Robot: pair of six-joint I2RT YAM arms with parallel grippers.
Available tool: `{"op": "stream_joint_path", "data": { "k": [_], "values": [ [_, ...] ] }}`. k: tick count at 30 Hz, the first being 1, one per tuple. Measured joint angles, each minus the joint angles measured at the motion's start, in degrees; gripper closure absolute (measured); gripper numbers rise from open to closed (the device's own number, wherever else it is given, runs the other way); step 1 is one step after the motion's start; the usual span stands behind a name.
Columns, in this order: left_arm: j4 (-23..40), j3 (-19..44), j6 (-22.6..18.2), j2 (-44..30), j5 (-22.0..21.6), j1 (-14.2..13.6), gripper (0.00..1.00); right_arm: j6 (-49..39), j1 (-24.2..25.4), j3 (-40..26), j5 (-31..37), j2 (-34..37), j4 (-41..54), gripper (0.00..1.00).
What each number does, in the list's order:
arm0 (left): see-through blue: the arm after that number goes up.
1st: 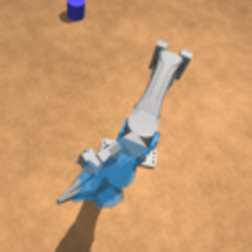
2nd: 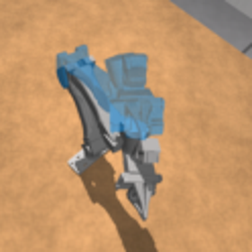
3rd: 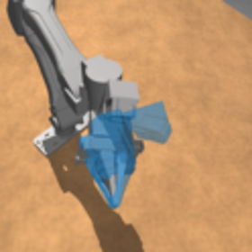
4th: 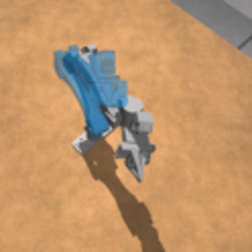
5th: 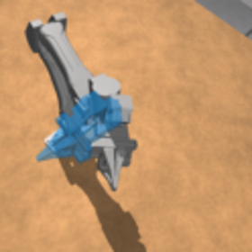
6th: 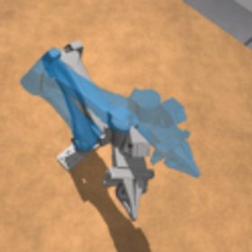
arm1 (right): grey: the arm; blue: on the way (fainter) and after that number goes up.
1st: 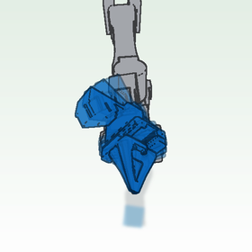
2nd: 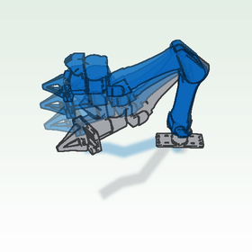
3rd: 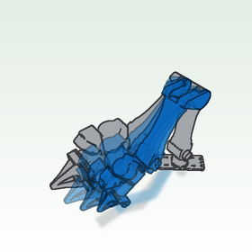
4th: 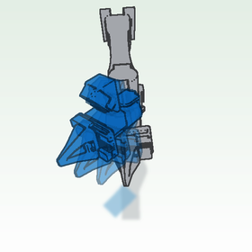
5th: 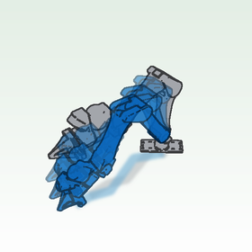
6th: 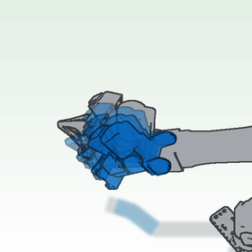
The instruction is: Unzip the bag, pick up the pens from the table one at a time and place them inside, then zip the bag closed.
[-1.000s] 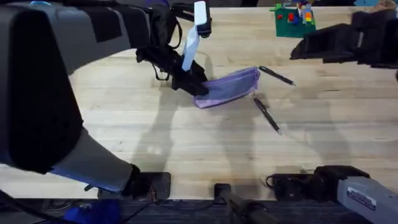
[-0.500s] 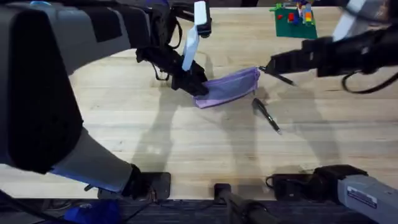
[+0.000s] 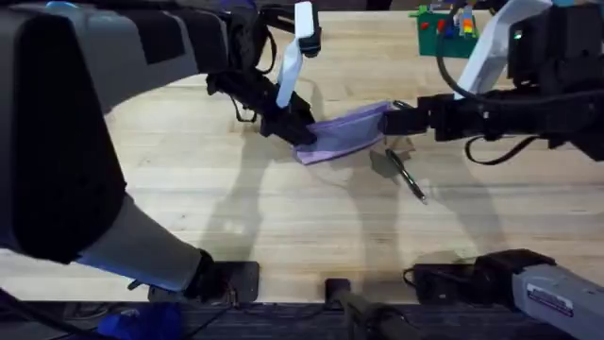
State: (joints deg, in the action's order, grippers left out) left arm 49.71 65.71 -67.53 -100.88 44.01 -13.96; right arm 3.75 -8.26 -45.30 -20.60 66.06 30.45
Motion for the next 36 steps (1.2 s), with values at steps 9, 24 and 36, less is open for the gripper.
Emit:
{"op": "stream_joint_path", "data": {
  "k": [9, 24, 36],
  "values": [
    [0.0, 0.0, 0.0, 0.0, 0.0, 0.0, 0.958, 2.4, -0.7, 0.6, 0.0, 7.0, -7.2, 0.006],
    [0.0, 0.0, 0.0, 0.0, 0.0, 0.0, 0.957, 4.7, -1.0, 0.9, 0.0, 12.0, -13.0, 0.081],
    [0.0, 0.0, 0.0, 0.0, 0.0, 0.0, 0.957, 5.1, -1.2, 0.9, -0.2, 12.0, -13.7, 0.524]
  ]
}}
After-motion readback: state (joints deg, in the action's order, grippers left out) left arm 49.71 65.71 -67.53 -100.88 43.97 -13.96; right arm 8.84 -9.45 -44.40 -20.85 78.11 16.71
